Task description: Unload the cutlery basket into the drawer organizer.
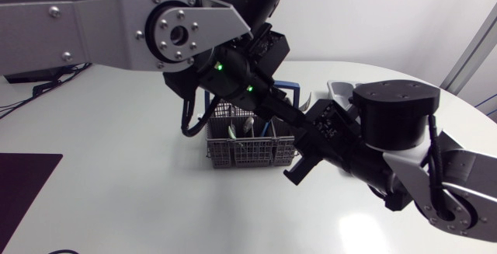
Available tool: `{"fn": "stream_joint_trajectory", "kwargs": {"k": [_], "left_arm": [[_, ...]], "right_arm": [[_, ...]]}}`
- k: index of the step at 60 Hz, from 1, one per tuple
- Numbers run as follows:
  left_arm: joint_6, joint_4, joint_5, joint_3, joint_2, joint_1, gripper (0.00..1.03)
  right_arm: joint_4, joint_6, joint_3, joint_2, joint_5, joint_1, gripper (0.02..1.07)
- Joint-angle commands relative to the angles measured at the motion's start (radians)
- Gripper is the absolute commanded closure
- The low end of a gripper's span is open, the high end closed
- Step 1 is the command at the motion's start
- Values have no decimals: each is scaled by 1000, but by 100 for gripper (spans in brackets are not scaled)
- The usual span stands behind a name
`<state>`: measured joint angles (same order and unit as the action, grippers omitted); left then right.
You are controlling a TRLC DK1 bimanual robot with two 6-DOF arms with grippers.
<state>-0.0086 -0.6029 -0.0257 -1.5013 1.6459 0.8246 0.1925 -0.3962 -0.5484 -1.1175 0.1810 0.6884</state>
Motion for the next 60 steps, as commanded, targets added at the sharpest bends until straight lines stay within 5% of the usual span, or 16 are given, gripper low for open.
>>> {"fn": "stream_joint_trajectory", "kwargs": {"k": [1,21,28,33,39,51,60], "left_arm": [[-34,-11,-11,-46,20,-10,100],[-37,-21,-31,-53,23,-4,99],[-51,-20,-34,-60,14,-12,70],[-57,-15,-40,-80,-6,-24,38],[-68,38,-45,-91,-51,-61,22],[-36,49,-43,-148,-77,-165,17],[42,-8,-43,-139,-83,-220,17]], "right_arm": [[30,-3,28,-21,17,8,97],[35,-9,41,-28,23,-9,101],[28,-10,51,-16,9,-9,101],[21,-15,62,-2,3,-9,101],[16,-27,82,18,-9,-12,101],[-79,-72,105,104,-152,-130,101],[-205,-173,104,170,-383,-342,101]]}}
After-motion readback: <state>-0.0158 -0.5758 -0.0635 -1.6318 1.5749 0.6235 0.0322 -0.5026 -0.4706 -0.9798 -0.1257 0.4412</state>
